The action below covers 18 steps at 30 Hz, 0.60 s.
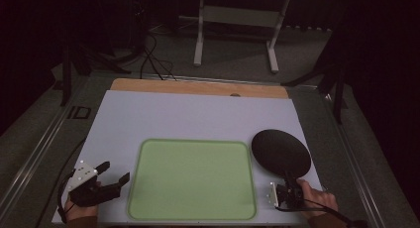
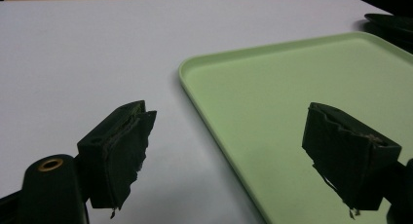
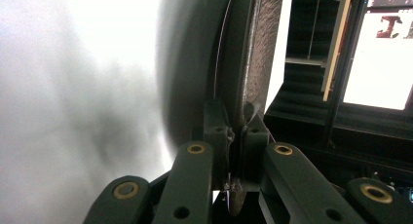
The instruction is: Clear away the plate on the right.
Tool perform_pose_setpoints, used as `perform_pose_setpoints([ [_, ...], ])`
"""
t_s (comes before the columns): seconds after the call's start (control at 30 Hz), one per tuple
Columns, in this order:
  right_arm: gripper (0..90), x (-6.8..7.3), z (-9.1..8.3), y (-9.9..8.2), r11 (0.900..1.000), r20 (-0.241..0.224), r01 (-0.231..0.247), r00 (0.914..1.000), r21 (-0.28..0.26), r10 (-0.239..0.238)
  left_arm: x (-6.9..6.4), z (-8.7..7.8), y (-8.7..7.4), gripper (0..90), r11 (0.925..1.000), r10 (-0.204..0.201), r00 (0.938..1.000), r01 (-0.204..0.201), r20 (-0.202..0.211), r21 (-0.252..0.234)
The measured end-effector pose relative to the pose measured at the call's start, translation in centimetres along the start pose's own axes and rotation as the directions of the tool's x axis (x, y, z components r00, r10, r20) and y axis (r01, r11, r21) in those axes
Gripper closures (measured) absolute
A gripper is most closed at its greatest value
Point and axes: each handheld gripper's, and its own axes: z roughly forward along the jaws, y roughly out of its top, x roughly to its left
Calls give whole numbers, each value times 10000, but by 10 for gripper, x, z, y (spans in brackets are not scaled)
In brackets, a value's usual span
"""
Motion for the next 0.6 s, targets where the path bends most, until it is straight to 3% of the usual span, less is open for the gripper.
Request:
perform_pose_setpoints([
  [0.6, 825, -6, -13, -5, 9999, 99, -153, 9998, 69, 152, 1, 0, 0, 172, 9999, -136, 9999, 136, -1, -45],
])
